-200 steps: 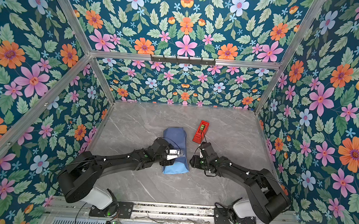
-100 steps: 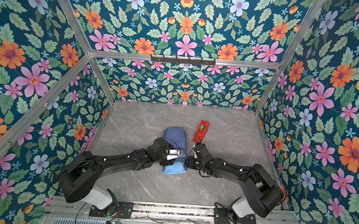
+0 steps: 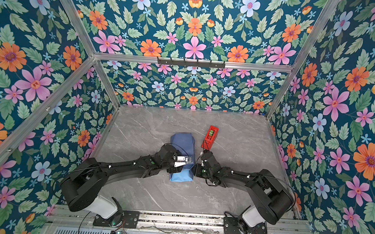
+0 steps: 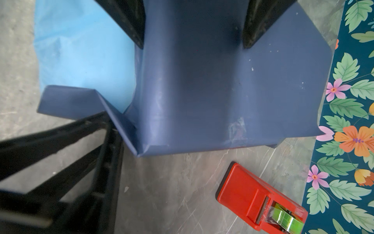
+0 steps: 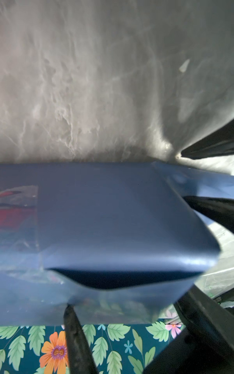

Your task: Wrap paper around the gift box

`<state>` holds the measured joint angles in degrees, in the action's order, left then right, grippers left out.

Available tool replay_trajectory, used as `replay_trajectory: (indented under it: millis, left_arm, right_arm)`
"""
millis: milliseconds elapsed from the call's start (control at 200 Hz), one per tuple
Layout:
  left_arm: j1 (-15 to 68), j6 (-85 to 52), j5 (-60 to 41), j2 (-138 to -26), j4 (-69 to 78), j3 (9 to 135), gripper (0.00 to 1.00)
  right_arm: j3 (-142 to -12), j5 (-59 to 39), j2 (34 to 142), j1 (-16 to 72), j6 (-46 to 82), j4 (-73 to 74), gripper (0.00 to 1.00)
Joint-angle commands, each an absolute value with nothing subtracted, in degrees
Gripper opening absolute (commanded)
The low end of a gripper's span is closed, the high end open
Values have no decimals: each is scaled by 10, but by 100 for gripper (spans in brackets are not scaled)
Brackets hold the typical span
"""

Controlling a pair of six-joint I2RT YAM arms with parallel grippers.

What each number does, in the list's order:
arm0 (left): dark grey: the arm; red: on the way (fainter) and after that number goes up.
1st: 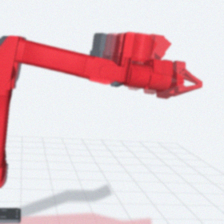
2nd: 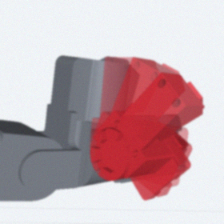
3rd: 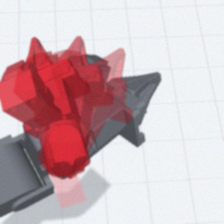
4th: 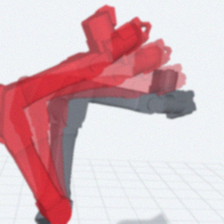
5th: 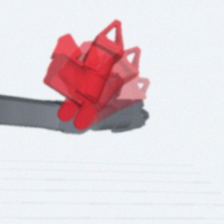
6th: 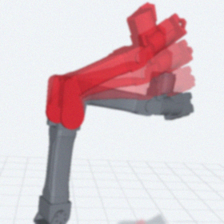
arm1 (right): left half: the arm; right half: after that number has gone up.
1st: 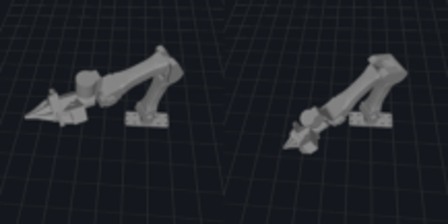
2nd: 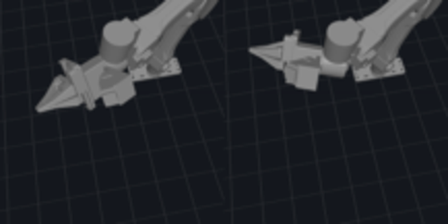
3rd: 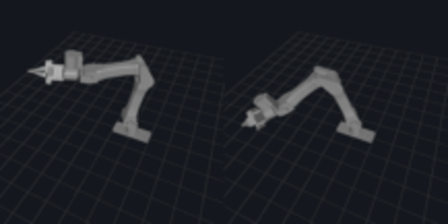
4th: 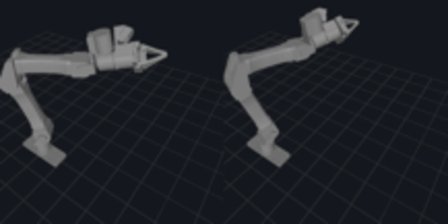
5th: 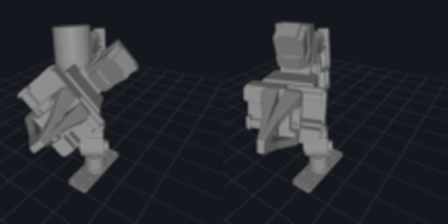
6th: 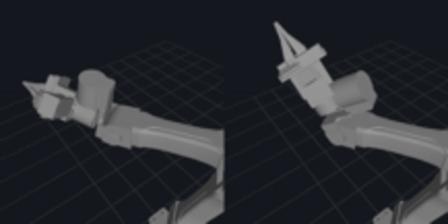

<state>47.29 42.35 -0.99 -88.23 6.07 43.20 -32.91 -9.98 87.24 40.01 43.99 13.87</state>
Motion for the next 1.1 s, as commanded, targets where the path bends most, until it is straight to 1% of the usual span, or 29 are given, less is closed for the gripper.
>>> replay_trajectory:
  millis: [0, 280, 490, 780, 1095]
  left_arm:
    - [472, 425, -4, -885, 15, 430, 74]
    - [473, 424, -11, -886, 14, 432, 74]
    - [472, 417, -21, -886, 13, 434, 75]
    - [472, 392, -34, -873, 27, 442, 85]
    - [472, 337, -62, -853, 83, 433, 99]
  right_arm:
    - [-328, -76, 878, 408, 465, 187, 29]
    - [-328, -48, 892, 423, 488, 218, 22]
    - [-324, -26, 896, 432, 496, 231, 20]
    - [-310, -12, 900, 436, 500, 251, 19]
    - [-305, -13, 904, 437, 501, 265, 19]
